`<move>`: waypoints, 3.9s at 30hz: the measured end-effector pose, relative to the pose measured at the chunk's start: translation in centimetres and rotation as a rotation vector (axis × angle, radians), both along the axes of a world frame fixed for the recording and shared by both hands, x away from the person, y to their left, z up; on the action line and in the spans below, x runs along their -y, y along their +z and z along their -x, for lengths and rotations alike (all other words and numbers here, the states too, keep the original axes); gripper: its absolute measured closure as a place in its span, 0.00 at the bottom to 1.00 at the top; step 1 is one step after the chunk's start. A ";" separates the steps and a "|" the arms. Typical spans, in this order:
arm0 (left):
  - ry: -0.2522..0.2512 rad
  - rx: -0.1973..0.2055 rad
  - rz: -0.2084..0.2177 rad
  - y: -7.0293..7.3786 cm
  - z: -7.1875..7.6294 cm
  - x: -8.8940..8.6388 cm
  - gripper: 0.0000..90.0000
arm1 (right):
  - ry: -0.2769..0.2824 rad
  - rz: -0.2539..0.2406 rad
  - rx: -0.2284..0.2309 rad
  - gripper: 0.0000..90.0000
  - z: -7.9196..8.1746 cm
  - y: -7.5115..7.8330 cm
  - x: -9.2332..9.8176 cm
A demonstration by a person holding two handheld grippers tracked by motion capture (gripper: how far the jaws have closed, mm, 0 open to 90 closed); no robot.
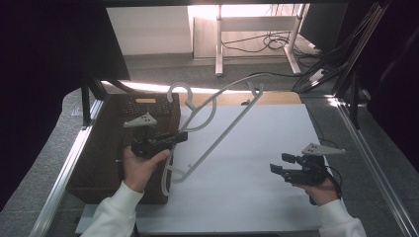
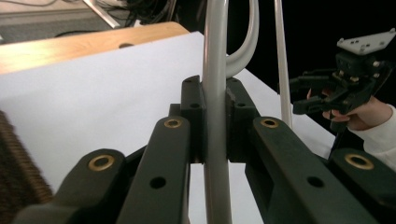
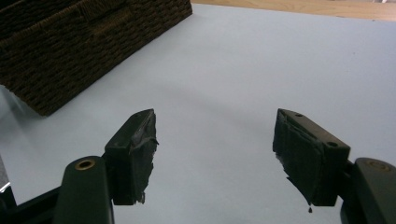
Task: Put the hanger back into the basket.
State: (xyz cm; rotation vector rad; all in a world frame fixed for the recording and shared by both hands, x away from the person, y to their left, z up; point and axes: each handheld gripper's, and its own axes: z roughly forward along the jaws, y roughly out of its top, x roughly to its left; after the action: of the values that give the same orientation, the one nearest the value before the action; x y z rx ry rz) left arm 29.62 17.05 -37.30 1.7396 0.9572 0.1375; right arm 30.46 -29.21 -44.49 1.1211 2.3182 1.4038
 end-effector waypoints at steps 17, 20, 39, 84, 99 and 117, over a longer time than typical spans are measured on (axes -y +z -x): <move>0.100 0.027 -0.028 2.1 -0.5 -5.7 0.91 | 0.006 0.036 -0.021 0.32 -0.2 -0.7 -0.1; 0.121 0.026 -0.041 2.2 -0.6 -6.9 0.91 | 0.004 0.042 -0.022 0.32 -0.3 -0.8 -0.1; 0.244 -0.010 -0.121 0.1 -1.1 -13.8 0.91 | -0.007 0.058 -0.033 0.30 -0.4 -1.2 0.0; 0.346 -0.005 -0.280 -3.2 -0.2 -20.6 0.91 | -0.006 0.079 -0.034 0.29 0.1 -1.6 0.2; 0.299 -0.100 -0.370 -5.5 -1.7 -20.2 0.84 | -0.004 0.087 -0.032 0.29 0.1 -1.7 0.2; 0.235 -0.084 -0.330 -5.1 -0.8 -15.9 0.36 | -0.003 0.086 -0.032 0.29 0.1 -1.7 0.3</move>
State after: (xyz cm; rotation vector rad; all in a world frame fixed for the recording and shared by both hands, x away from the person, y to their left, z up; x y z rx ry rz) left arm 30.44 32.93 -42.40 1.9381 1.2549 0.3961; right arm 30.38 -29.47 -46.18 1.1302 2.3736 1.2815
